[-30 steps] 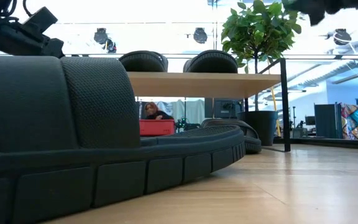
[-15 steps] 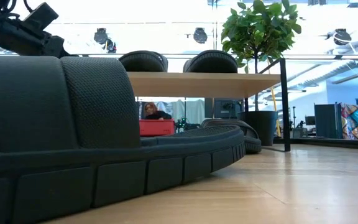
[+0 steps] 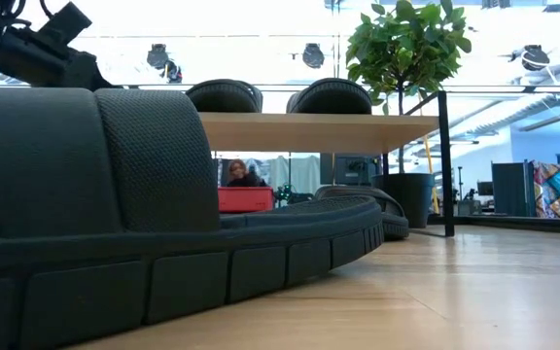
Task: Pick and place slides into the shelf
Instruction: Put the black slide under the shelf
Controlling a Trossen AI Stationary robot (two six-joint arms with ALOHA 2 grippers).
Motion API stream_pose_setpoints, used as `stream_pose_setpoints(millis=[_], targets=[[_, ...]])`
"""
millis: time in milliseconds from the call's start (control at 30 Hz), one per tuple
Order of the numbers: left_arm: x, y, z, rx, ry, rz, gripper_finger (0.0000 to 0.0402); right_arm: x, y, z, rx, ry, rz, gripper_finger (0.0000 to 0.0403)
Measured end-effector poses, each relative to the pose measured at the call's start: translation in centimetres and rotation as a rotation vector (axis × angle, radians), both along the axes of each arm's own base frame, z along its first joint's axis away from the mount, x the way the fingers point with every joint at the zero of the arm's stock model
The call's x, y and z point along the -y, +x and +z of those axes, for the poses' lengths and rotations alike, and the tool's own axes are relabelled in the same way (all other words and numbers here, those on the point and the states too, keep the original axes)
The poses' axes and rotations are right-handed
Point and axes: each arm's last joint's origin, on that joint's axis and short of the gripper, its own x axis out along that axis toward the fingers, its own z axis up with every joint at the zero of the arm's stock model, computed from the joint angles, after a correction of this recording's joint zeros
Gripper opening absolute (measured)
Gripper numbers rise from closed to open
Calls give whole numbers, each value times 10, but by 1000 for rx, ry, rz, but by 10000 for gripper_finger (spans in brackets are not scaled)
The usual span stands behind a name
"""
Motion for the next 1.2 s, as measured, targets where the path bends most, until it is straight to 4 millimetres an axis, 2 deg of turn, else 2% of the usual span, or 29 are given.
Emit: stream_pose_setpoints(millis=[133, 267, 433, 600, 800, 967, 1200], targets=[[2, 1, 5, 11, 4, -90, 4, -7, 4, -13, -60, 56, 36, 172], [3, 2, 11, 41, 9, -167, 2, -10, 18, -33, -87, 38, 33, 180], [3, 3, 14, 61, 18, -162, 8, -14, 40, -48, -28, 36, 97, 186], [3, 3, 14, 74, 10, -159, 14, -16, 65, -55, -50, 81, 181, 189], [3, 3, 15, 77, 9, -159, 2, -14, 98, -83, -108, 114, 224, 189], [3, 3, 15, 76, 16, -160, 8, -14, 114, -98, -107, 117, 247, 189], [3, 3, 15, 75, 16, -158, 4, -21, 130, -110, -116, 146, 297, 189]])
